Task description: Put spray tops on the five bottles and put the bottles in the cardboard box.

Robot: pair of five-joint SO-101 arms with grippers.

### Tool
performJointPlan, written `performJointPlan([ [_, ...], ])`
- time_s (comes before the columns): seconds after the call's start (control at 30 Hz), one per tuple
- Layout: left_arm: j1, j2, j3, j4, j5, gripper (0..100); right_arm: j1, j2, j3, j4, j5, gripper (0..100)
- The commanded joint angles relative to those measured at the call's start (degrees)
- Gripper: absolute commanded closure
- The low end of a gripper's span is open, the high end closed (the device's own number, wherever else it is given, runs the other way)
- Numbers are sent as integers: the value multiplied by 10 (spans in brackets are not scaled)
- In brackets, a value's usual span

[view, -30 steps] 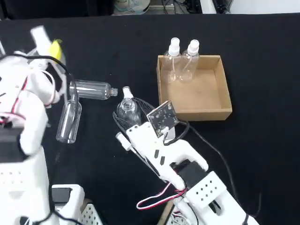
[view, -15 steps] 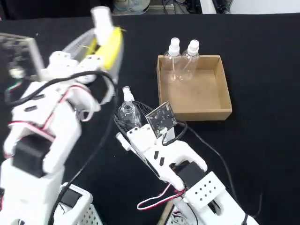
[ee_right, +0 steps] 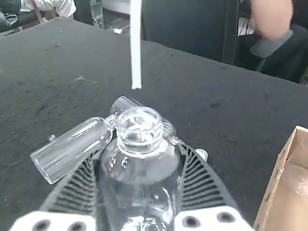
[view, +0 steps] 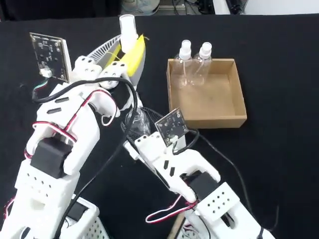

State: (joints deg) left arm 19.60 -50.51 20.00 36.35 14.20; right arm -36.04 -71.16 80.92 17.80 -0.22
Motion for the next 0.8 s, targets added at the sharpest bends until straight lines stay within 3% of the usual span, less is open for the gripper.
performJointPlan([
  [0.0,7,1,15,-15,-4,970,-5,-11,-7,-18,-4,987],
  [0.63,7,-156,217,-19,-2,967,-5,-11,-6,-18,-4,987],
  [0.77,7,-171,249,-18,47,941,-5,-11,-6,-18,-4,987],
])
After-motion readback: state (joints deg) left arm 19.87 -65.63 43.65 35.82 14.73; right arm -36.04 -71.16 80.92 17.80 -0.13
